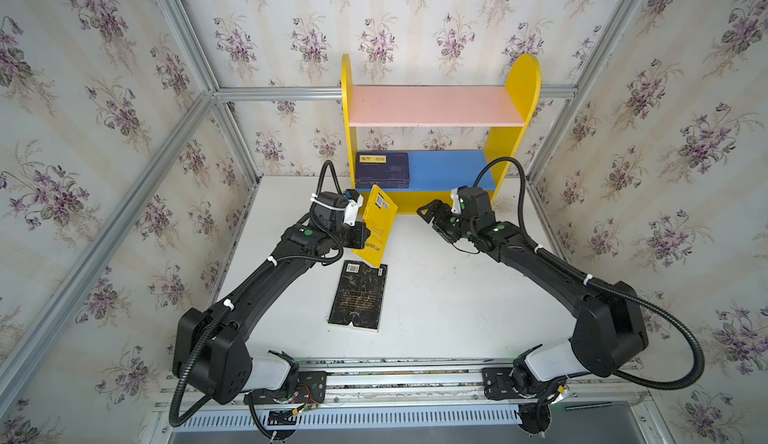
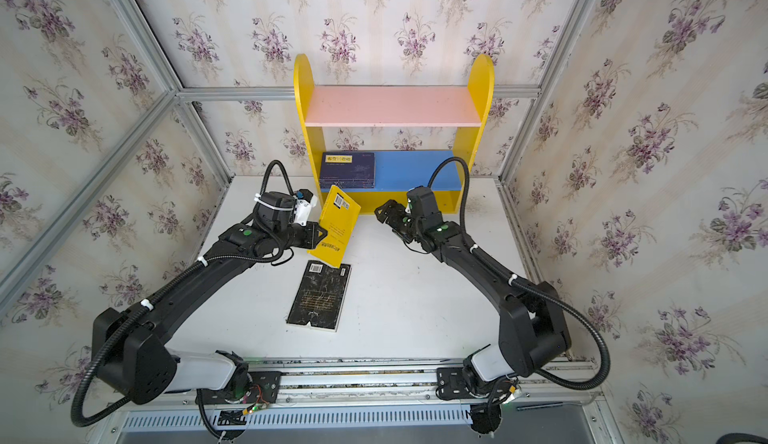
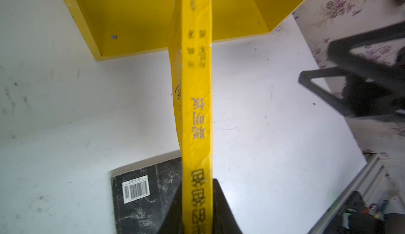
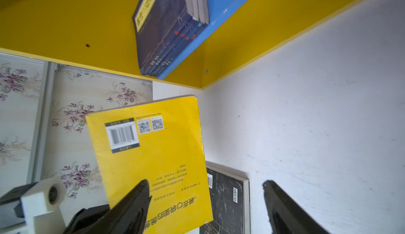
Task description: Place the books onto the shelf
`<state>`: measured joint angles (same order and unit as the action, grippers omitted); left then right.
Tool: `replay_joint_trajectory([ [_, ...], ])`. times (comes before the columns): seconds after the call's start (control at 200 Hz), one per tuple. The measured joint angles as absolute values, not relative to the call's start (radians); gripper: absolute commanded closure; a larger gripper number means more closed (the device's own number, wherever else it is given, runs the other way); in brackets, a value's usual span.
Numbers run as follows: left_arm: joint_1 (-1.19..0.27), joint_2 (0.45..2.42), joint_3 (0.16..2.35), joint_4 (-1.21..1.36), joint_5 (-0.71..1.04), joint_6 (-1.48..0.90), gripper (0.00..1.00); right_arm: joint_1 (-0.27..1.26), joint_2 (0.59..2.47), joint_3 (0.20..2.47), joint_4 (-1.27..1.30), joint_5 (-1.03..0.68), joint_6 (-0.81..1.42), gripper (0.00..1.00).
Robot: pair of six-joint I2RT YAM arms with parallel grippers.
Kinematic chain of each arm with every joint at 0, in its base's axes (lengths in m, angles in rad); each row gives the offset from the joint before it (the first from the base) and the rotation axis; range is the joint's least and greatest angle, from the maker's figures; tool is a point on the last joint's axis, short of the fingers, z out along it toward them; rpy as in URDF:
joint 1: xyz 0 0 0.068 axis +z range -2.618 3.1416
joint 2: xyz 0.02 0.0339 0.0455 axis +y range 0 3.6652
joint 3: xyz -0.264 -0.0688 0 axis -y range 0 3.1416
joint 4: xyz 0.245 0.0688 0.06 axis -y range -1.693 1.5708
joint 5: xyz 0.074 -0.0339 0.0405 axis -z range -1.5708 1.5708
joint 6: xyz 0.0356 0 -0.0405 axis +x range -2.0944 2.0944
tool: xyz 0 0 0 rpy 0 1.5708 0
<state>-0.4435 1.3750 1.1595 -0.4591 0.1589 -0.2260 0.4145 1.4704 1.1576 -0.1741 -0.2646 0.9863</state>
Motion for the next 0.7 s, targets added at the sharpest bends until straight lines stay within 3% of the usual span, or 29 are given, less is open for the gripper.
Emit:
replay_joint_trajectory([
  [0.415,-0.787,1.489,1.188,-0.493,-0.443,-0.035,1.00,0.364,1.523,1.296,-0.413,-0.479,0.965,0.16],
  [0.7,-0.920,1.570,1.220,-0.484,-0.674,-0.016,1.00,0.316,1.512,1.229,-0.398,-0.577,0.971,0.16],
])
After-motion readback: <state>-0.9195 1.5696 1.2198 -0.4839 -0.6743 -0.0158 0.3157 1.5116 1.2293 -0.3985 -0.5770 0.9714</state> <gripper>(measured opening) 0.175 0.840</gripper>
